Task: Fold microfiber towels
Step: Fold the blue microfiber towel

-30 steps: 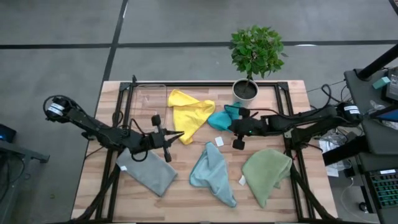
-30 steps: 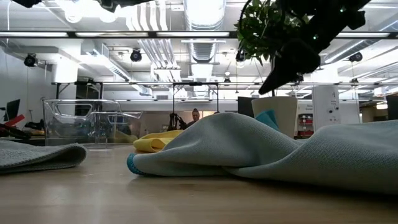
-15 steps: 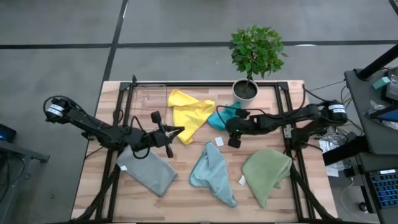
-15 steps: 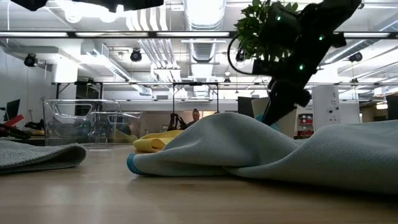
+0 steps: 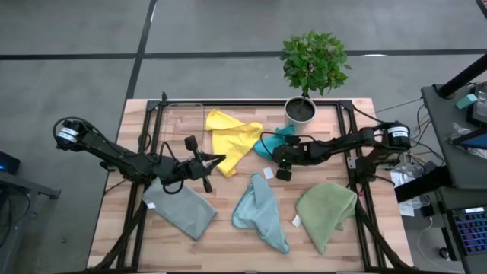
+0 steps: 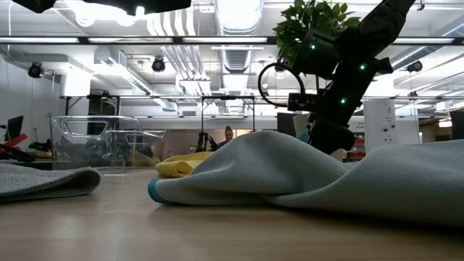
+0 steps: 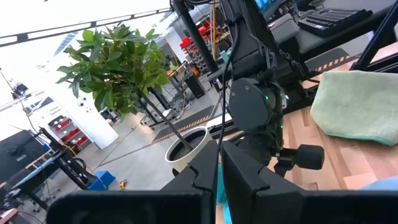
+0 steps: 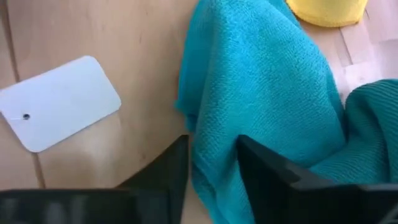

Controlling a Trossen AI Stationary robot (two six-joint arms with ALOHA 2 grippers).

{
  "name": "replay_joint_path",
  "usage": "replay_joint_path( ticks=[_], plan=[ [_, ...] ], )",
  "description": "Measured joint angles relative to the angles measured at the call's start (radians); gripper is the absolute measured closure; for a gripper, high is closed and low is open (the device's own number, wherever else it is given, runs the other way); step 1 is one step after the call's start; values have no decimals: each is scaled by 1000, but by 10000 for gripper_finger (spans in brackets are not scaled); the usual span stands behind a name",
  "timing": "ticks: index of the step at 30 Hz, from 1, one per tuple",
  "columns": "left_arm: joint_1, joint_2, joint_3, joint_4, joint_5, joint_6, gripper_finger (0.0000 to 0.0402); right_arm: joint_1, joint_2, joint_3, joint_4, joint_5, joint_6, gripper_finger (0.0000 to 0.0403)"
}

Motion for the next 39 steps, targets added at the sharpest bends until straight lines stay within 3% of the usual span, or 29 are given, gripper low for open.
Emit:
replay_joint_path(
  ticks=[5, 16, 21, 30, 35, 39],
  plan=[
    [0, 0, 0, 0, 0, 0, 395, 1, -33, 9, 5, -16, 38, 383],
    [0, 0, 0, -13, 13, 0, 391, 1, -129, 167, -1, -169, 301, 390],
    [0, 36, 0, -17, 107, -2, 339, 1, -145, 247, -13, -192, 381, 390],
    [44, 224, 21, 86, 84, 110, 216, 1, -140, 361, -20, -197, 427, 390],
    [81, 301, 31, 86, -31, 179, 201, 1, -140, 390, -22, -215, 423, 390],
    [106, 352, 34, 171, -50, 209, 201, 1, -139, 390, -24, -215, 423, 390]
  ],
)
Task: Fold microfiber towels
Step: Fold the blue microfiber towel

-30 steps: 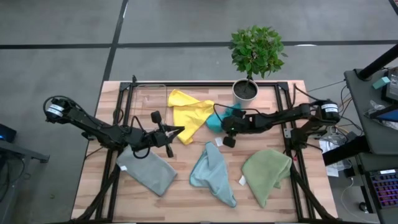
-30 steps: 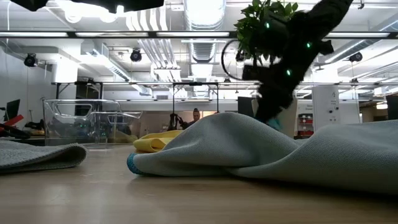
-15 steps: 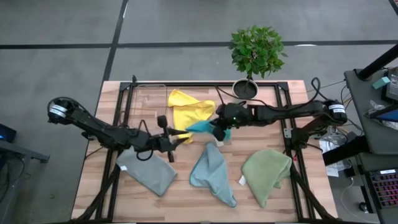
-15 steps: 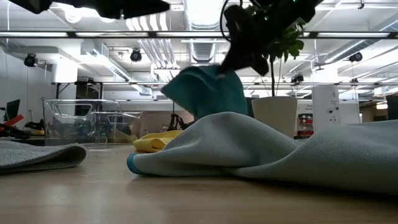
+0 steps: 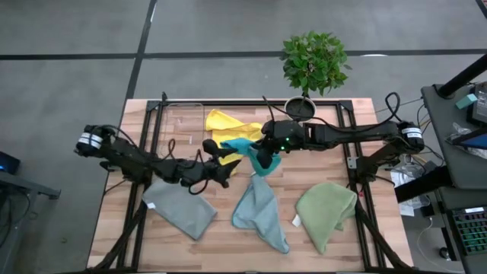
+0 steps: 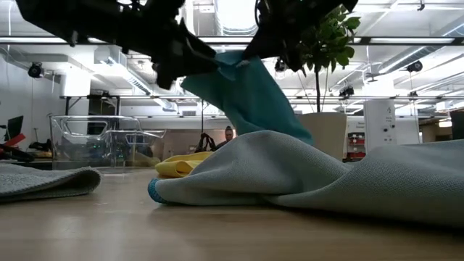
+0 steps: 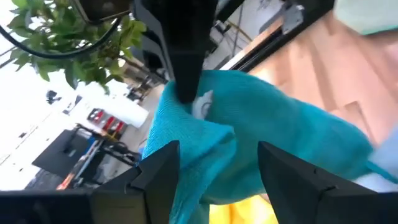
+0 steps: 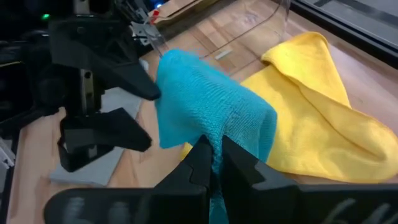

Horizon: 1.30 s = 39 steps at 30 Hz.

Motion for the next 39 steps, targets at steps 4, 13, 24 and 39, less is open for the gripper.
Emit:
replay_joint_path(
  ticks=[4, 13, 24, 39],
  plan=[
    [5, 50, 0, 100, -1, 57, 201, 0, 1, -6, 0, 1, 6, 390],
    [34, 143, 32, 151, -1, 107, 201, 0, 1, -12, 4, 1, 24, 390],
    [54, 177, 59, 152, -63, 105, 215, 0, 1, -12, 7, -5, 57, 390],
    [57, 177, 72, 153, -81, 93, 348, 0, 1, -12, -2, -6, 57, 390]
  ],
)
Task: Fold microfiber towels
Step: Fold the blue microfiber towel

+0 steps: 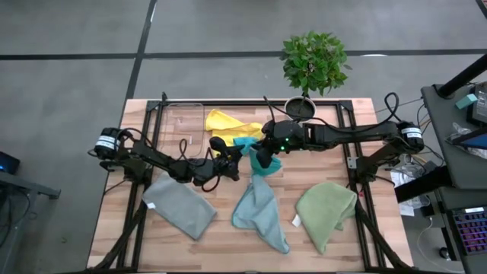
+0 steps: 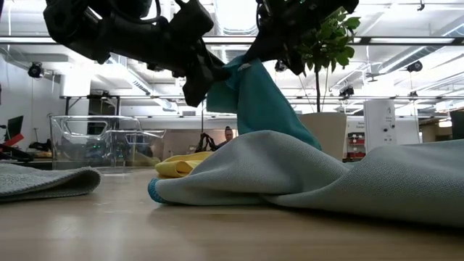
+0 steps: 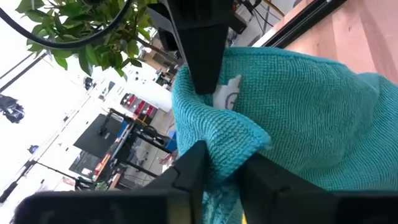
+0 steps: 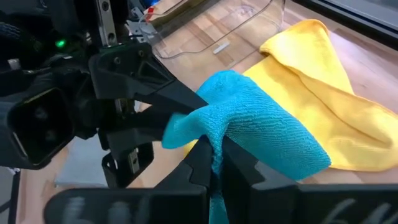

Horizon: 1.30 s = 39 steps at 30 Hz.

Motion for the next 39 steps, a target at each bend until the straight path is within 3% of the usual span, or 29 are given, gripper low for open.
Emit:
replay_joint_path(
  ticks=[4, 9, 16, 24, 39],
  plan=[
    [0, -1, 1, -1, 5, -36, 389, 0, 0, -1, -31, 3, -12, 390],
    [0, -23, 2, 0, 43, -77, 399, 0, 0, -7, -68, 9, -25, 380],
    [0, -112, 0, -74, 55, -203, 400, 0, -15, -4, -93, 9, -67, 298],
    [0, -176, -1, -157, 68, -338, 401, 30, -26, 42, -95, 11, -269, 219],
    [6, -191, 25, -176, 74, -471, 401, 112, 9, 108, -24, 131, -526, 228]
  ],
)
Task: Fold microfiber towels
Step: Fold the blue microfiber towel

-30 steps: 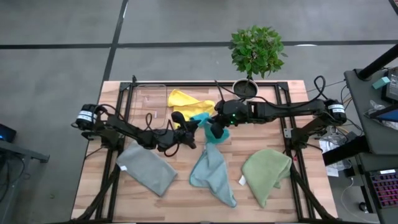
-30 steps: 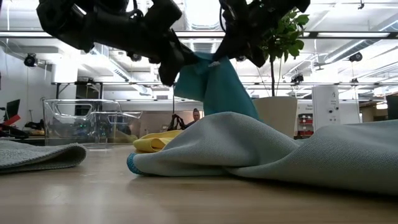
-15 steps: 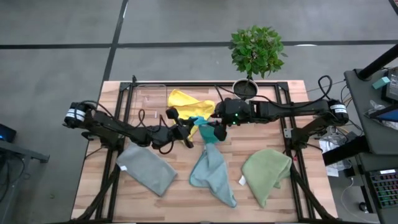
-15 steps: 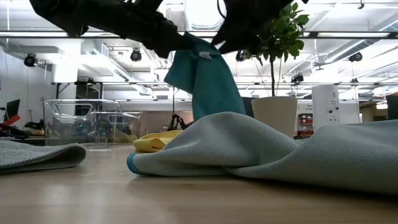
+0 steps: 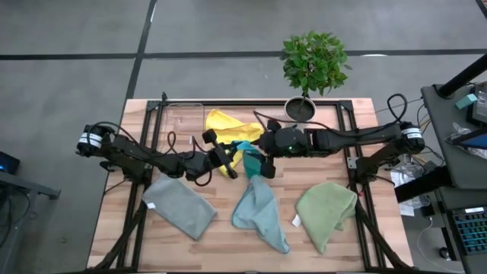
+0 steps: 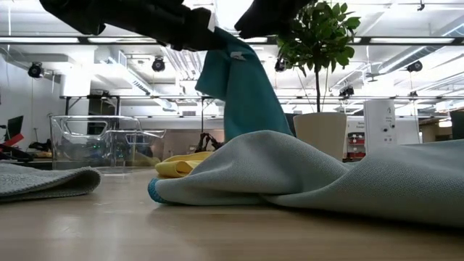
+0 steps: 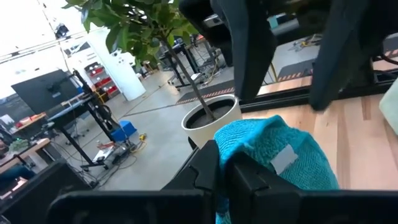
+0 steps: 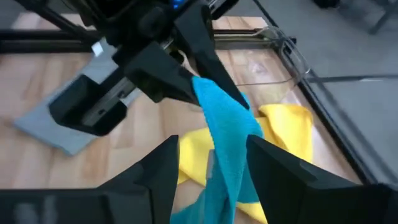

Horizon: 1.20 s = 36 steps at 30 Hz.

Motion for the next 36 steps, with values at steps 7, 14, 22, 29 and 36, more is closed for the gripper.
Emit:
replay_joint_path(
  ticks=[7, 14, 22, 29, 36],
  plan=[
    [0, 1, 0, -13, 1, -1, 401, 3, 44, 27, 11, 99, -94, 232],
    [0, 2, 0, -19, 1, -1, 402, 3, 50, 36, 9, 96, -127, 267],
    [0, 2, 8, -19, 2, -50, 402, 21, 50, 35, 7, 78, -131, 313],
    [0, 2, 13, -20, 2, -53, 402, 22, 65, 33, 2, 63, -131, 294],
    [1, 2, 13, -19, 3, -52, 402, 22, 76, 33, 8, 171, -155, 308]
  ],
)
